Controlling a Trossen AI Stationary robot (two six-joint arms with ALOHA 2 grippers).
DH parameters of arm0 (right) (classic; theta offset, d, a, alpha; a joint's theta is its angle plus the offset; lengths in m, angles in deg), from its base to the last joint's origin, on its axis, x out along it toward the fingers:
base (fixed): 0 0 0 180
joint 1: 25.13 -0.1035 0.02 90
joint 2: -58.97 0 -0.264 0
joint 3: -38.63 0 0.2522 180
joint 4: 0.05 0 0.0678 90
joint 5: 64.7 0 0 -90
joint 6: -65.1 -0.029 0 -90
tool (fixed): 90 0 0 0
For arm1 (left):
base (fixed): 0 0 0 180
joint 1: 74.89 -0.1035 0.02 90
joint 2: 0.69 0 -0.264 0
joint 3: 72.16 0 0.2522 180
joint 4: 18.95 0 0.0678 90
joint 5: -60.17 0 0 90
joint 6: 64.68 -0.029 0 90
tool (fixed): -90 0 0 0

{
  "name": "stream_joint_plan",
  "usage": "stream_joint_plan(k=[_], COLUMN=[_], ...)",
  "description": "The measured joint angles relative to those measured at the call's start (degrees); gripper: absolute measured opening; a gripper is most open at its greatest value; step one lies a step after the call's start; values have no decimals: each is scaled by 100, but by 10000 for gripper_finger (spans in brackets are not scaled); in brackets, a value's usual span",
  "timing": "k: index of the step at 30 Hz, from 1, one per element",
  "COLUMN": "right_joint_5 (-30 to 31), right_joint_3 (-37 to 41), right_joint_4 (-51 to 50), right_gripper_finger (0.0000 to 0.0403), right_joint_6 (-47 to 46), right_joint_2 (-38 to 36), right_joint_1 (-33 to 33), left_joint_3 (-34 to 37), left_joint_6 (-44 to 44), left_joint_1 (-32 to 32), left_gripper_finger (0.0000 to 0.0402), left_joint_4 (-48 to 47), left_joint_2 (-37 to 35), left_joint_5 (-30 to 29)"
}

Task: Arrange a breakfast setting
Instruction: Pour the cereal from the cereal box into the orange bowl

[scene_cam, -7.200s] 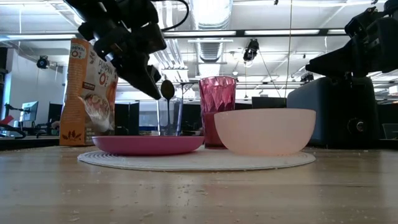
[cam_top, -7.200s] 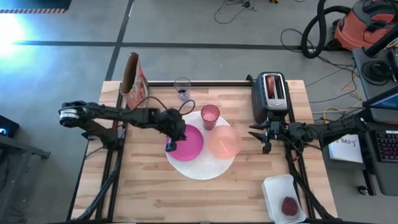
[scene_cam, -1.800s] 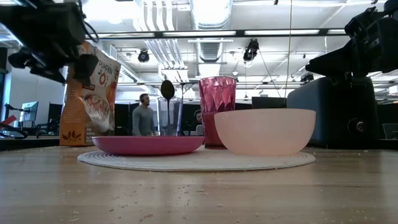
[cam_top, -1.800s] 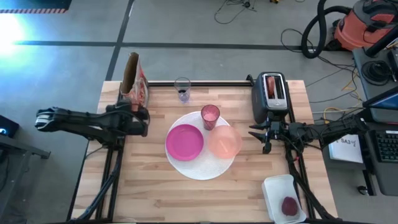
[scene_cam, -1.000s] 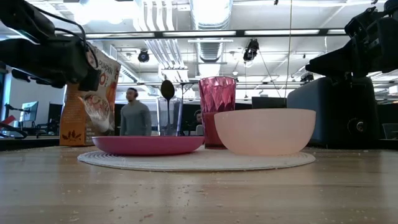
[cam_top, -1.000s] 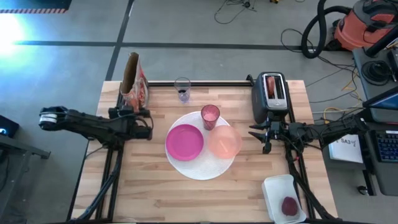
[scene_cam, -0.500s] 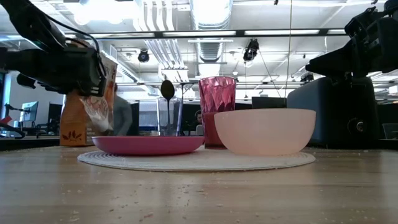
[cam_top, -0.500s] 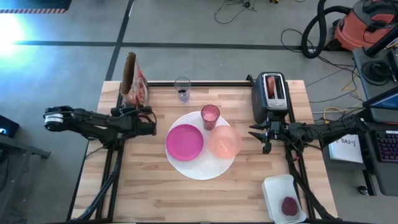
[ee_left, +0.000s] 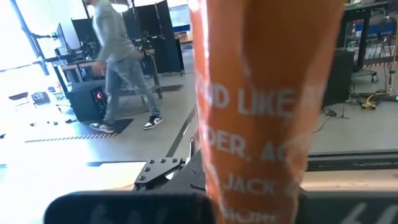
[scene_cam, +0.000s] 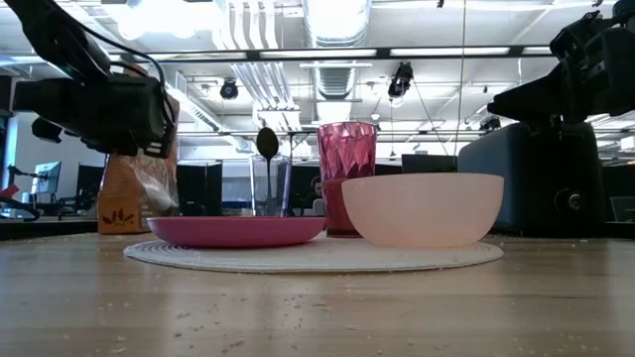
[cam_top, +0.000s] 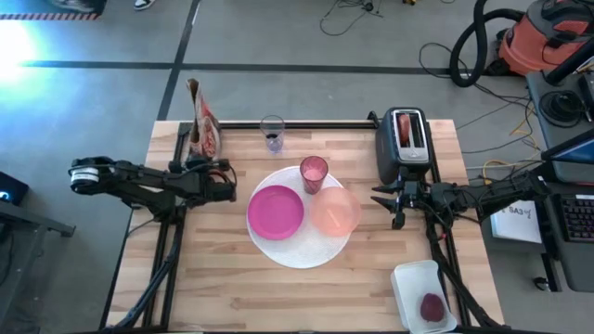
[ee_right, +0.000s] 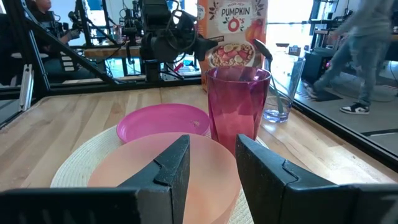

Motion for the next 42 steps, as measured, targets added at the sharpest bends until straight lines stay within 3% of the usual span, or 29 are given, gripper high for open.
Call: stream_joint_plan(k=[11,20,30,38,42], right_joint_5=[0,0,0,0,0], right_joint_3=[0,0,2,0,0], right_joint_4=[0,1,0,0,1], right_gripper_finger=[118,118,118,118,118], right_joint_6=[0,0,0,0,0], right_joint_2=[0,0,0,0,0], right_joint_1=[0,0,0,0,0], left_joint_3=[-286,-1061,-2241,-3490,-3854], left_joint_6=[-882,-2479,-3942,-4020,-4012], left_joint_1=[202,920,1926,2262,2345], left_gripper_finger=[0,0,0,0,0], left_joint_4=[-512,-716,-1068,-2310,-2438], left_joint_2=[-1077,-1886,-2158,-1981,-1896], left_joint_5=[398,352,623,1775,2489])
